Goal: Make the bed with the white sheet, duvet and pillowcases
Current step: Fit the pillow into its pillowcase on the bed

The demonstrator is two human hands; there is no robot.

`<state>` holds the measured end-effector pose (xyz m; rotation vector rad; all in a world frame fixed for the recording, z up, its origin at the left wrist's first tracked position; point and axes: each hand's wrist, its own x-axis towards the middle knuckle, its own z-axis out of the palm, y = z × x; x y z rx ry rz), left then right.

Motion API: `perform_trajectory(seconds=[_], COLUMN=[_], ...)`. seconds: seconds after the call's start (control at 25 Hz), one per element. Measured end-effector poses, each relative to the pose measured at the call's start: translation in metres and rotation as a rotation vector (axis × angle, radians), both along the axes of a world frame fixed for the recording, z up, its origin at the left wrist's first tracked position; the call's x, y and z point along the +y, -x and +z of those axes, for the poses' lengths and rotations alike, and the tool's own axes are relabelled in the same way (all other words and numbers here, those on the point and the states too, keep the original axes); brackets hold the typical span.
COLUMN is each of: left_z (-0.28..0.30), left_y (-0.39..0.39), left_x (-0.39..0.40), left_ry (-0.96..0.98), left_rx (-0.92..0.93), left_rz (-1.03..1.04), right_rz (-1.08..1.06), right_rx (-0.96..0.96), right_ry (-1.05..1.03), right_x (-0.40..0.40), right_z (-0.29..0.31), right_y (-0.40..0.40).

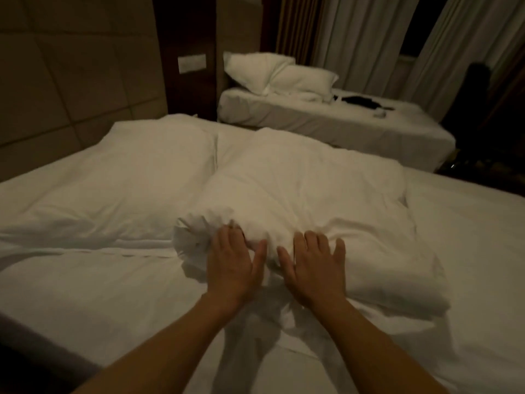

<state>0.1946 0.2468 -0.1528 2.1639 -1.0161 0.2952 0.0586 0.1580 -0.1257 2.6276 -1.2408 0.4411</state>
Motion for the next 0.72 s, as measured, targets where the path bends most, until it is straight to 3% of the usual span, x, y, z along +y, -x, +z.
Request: perform_trajectory(seconds=[0.08, 0.24, 0.44, 0.6, 0.72], left_z=[-0.003, -0.021, -0.033, -0.01, 0.003], left_y=[0.013, -0.003, -0.044, -0.07, -0.09], left_x=[-0.013, -0.031, -0.023, -0.013, -0.008], left_ry=[0.084, 0.243, 0.193, 0.277, 0.394], left_rx=[0.009, -0.153, -0.198, -0.253, -0.131], left_rz=[0.009, -0.032, -0.185, -0.157, -0.086], right_rz=[0.001, 0.041, 0.041, 0.078, 0.1], right_rx=[-0.051, -0.126, -0.177, -0.205, -0.294], right_ry=[0.097, 0.317, 0.487, 0.554, 0.548], right_x=[-0.003, -0.002, -0.002, -0.015, -0.025], right_z=[-0.001, -0.029, -0.066, -0.041, 0.004], right_y=[0.001, 0.014, 0.025, 0.027, 0.022])
